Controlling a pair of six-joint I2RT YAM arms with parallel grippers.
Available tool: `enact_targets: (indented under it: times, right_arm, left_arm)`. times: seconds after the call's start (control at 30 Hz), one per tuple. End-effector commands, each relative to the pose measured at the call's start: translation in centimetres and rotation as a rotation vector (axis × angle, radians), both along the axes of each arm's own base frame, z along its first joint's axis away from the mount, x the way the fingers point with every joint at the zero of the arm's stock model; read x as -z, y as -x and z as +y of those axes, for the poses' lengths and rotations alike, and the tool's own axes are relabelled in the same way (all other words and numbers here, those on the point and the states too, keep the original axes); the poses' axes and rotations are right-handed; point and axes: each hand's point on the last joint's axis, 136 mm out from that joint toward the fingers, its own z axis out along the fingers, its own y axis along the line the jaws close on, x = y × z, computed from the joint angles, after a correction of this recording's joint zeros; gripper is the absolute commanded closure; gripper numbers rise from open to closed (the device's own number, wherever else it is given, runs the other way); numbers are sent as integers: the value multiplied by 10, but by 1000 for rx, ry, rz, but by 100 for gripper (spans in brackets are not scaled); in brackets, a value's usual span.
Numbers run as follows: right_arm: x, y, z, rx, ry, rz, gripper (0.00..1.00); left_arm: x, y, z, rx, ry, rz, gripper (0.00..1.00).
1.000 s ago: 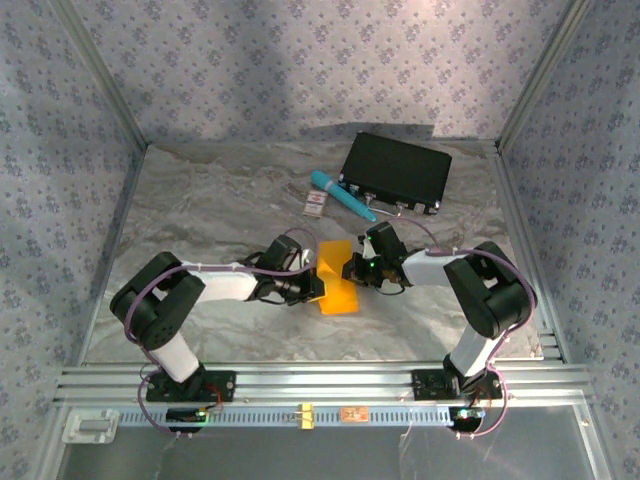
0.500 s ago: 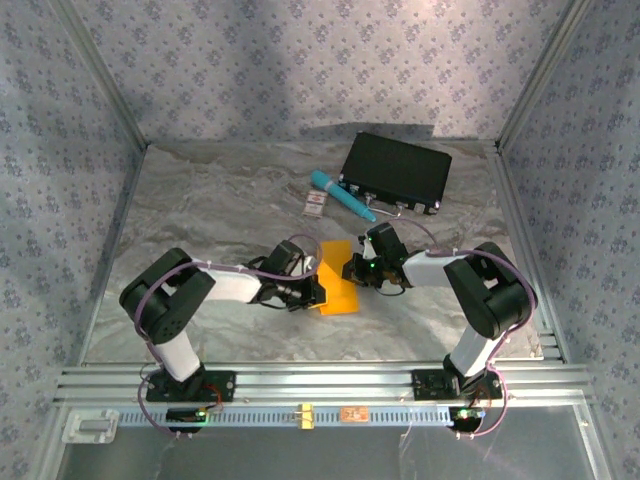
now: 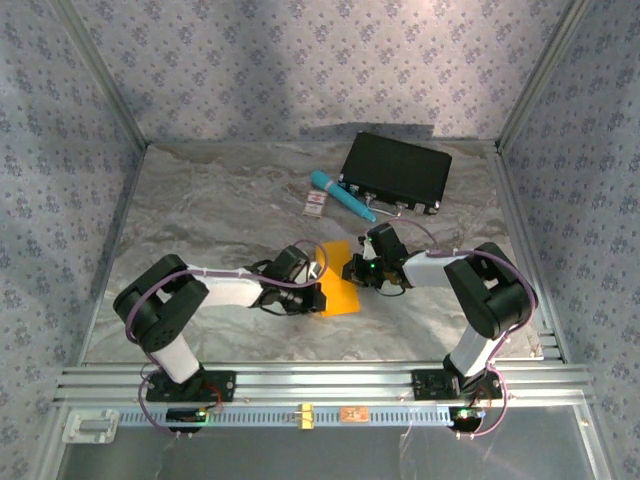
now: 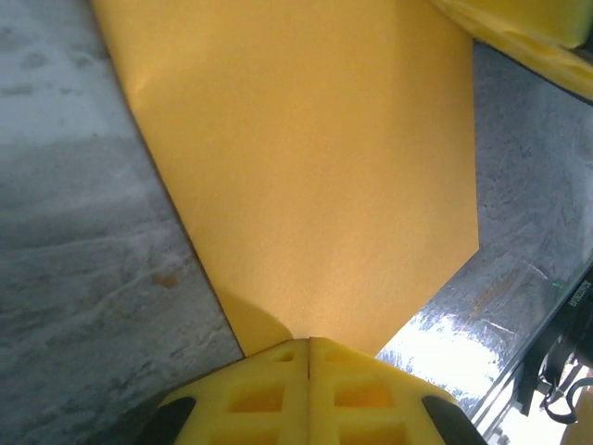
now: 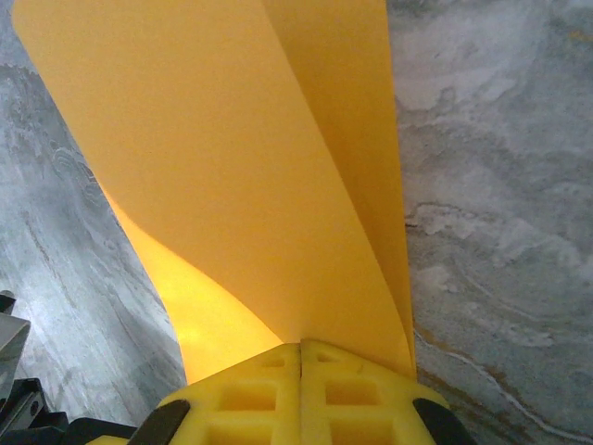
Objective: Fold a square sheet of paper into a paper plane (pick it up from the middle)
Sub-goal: First fold the square sheet of paper in half at the center of the table.
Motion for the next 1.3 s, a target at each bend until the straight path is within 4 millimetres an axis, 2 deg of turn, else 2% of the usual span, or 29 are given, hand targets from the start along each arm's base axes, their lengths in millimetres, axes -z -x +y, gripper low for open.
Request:
enact_targets:
  times: [0.0,0.13,0.8,1.07,1.27]
  right_arm:
    - [42,27,-33,56,154,140,100]
    - [42,27,-33,56,153,142,100]
    - [43,27,-32,54,153,147,100]
    - [43,27,-32,54,154,145,100]
    - [42,27,-32,50,152,144,100]
  left_arm:
    - [9,19,14,44,-72,40,100]
    - [8,24,12,69,-78,28,100]
    - [26,47,33,95,-146,51,100]
    - [17,46,35,112,-153,10,100]
    - [-6,37,28,114,-102,-63,100]
